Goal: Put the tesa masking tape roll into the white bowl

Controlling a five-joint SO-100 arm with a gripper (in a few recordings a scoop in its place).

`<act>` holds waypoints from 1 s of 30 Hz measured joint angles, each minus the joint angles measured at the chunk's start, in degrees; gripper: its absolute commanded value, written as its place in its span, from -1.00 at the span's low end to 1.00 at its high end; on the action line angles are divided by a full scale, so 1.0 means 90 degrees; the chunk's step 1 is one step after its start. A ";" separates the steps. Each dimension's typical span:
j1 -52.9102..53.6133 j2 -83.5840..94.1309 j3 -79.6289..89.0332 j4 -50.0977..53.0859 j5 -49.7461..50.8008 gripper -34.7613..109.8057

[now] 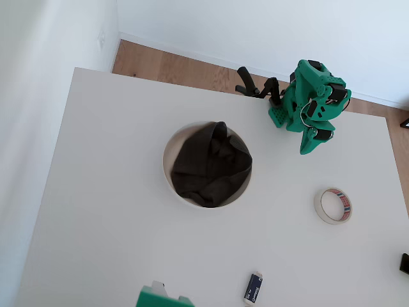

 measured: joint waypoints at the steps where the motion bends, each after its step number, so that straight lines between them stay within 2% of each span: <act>1: 0.0000 0.0000 0.0000 0.0000 0.0000 -0.63; 22: 0.0225 0.0000 0.0000 -0.0029 0.0000 -0.64; 27: 0.0479 -0.0166 0.0000 -0.0693 -0.0029 -0.64; 30: 0.0234 -0.1211 -0.0332 -0.1426 -0.0010 -0.64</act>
